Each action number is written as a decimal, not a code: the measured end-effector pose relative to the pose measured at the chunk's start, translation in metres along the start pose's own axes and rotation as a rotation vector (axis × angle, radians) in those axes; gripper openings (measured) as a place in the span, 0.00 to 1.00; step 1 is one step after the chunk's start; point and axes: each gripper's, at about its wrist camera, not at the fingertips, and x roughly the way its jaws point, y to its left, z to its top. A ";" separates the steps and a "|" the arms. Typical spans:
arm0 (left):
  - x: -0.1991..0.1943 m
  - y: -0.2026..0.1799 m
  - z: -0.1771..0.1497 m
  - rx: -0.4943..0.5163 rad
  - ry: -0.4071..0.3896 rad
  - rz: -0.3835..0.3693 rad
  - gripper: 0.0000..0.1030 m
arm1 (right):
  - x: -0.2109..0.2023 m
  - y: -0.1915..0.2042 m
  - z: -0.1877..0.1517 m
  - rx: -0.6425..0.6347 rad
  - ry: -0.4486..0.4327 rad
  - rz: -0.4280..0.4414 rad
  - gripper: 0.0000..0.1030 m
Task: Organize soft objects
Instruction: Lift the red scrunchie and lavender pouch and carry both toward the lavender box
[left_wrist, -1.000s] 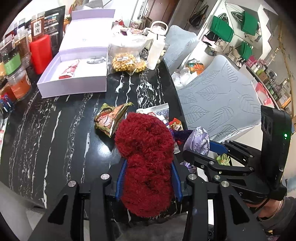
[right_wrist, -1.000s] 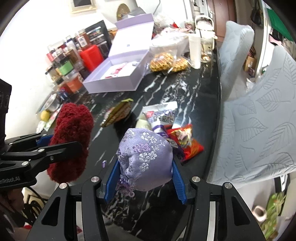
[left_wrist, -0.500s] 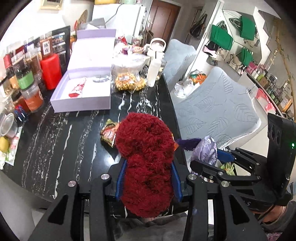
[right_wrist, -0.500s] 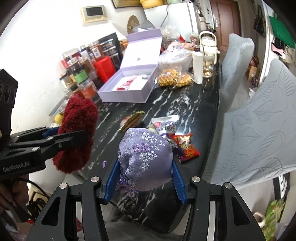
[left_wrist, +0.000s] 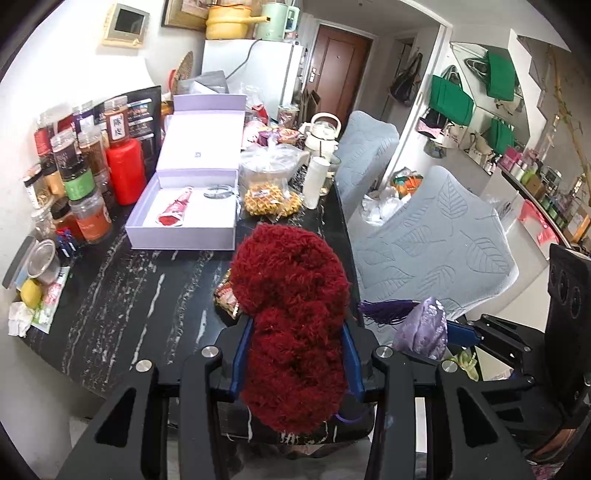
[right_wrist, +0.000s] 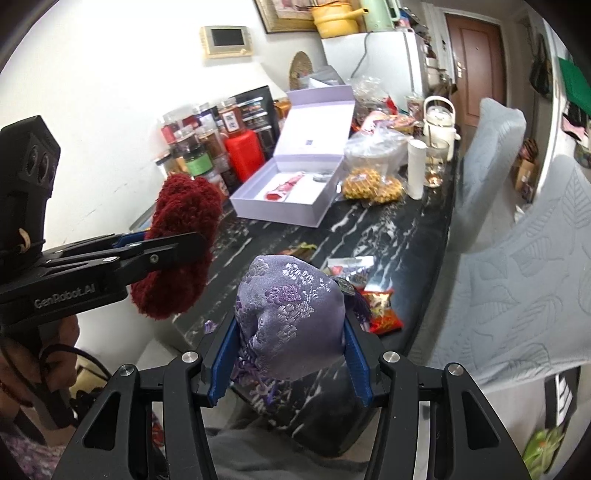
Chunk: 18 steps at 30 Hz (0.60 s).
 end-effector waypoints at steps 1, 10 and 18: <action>-0.001 0.001 0.001 -0.002 -0.002 0.006 0.40 | -0.001 0.002 0.002 -0.009 -0.002 0.005 0.51; 0.002 0.030 0.022 -0.019 -0.012 0.042 0.40 | 0.013 0.014 0.025 -0.048 -0.017 0.028 0.51; 0.007 0.058 0.052 -0.020 -0.023 0.051 0.40 | 0.035 0.026 0.060 -0.062 -0.041 0.045 0.51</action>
